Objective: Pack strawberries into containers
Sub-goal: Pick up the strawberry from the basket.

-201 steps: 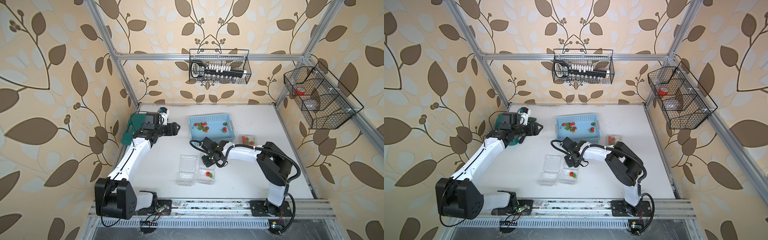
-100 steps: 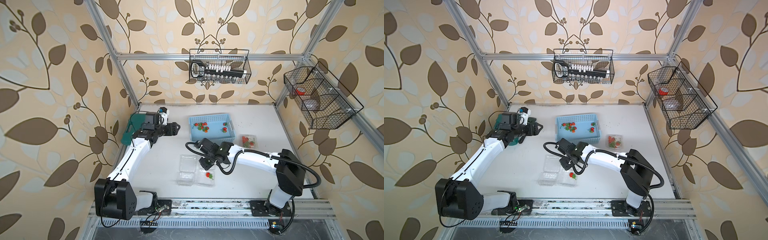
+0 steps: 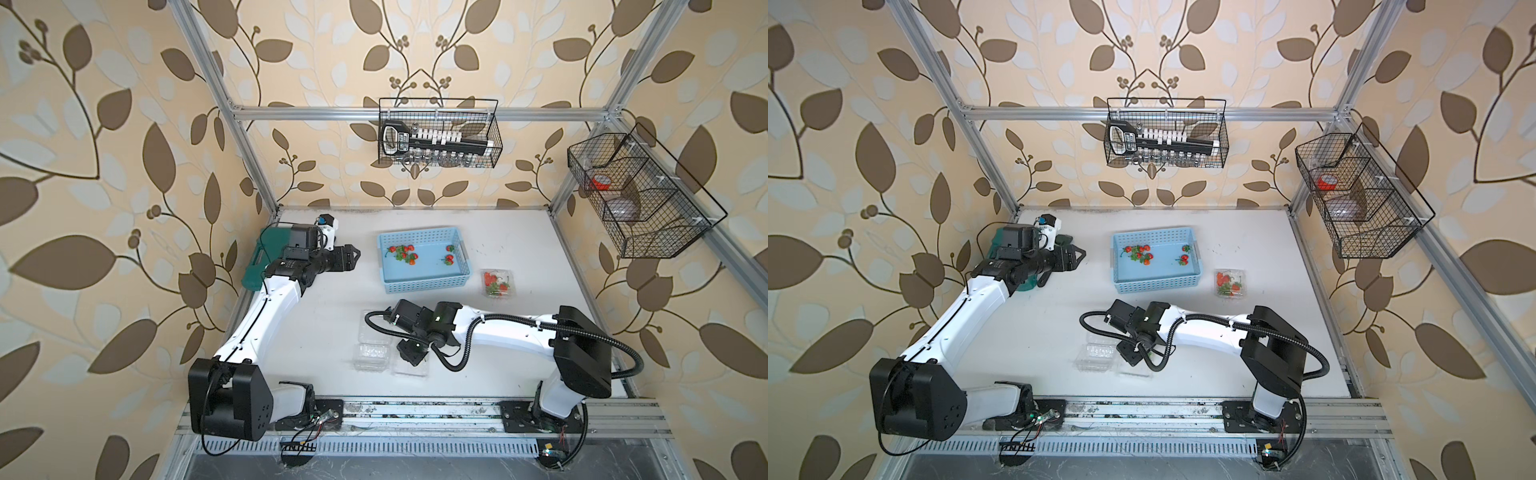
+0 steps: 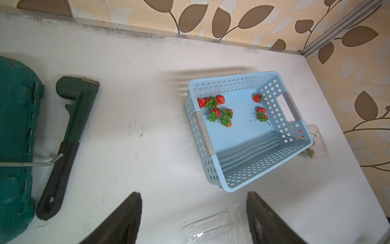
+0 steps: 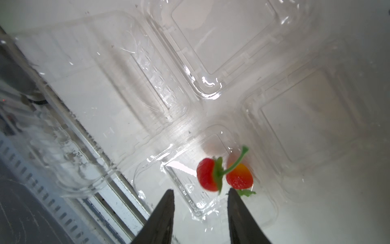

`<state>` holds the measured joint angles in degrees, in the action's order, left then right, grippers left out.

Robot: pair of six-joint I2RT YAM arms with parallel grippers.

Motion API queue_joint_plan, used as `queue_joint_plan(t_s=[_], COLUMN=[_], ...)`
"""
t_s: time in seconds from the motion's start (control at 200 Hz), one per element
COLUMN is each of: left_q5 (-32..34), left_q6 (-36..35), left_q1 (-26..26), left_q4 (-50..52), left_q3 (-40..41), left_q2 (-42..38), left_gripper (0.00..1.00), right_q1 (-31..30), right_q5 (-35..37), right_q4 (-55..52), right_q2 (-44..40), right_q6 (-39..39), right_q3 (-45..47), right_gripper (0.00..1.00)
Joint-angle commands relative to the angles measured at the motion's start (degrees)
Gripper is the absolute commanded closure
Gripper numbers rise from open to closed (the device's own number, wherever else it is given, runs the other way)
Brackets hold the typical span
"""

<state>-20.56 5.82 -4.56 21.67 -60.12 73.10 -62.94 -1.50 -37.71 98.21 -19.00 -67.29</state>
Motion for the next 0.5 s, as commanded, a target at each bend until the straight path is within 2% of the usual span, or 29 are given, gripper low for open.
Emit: queue_joint_plan(t_s=[0.0,0.215,0.365,0.495], left_q5=[0.1,0.1,-0.2,-0.2], left_q6=[-1.2,-1.1,-1.1,-1.0], left_q1=[-0.3,-0.3,-0.3,-0.4], left_q4=[-0.4,-0.5,-0.5,-0.5], left_q3=[0.0,0.0,0.0,0.1], left_q2=[-1.9,-1.8,-1.6,-1.7], left_gripper=[0.21,0.21,0.21,0.21], right_q1=[0.6,6.0,16.9,26.0], right_q5=[1.8,4.7,4.3,3.4], right_q4=[-1.2,-1.7,1.4,3.7], right_q2=[-0.4,-0.8,-3.0,-0.1], right_q6=[0.0,0.4,1.7,4.2], right_q3=[-0.9,-2.2,-5.8,-11.4], right_gripper=[0.57,0.60,0.59,0.57])
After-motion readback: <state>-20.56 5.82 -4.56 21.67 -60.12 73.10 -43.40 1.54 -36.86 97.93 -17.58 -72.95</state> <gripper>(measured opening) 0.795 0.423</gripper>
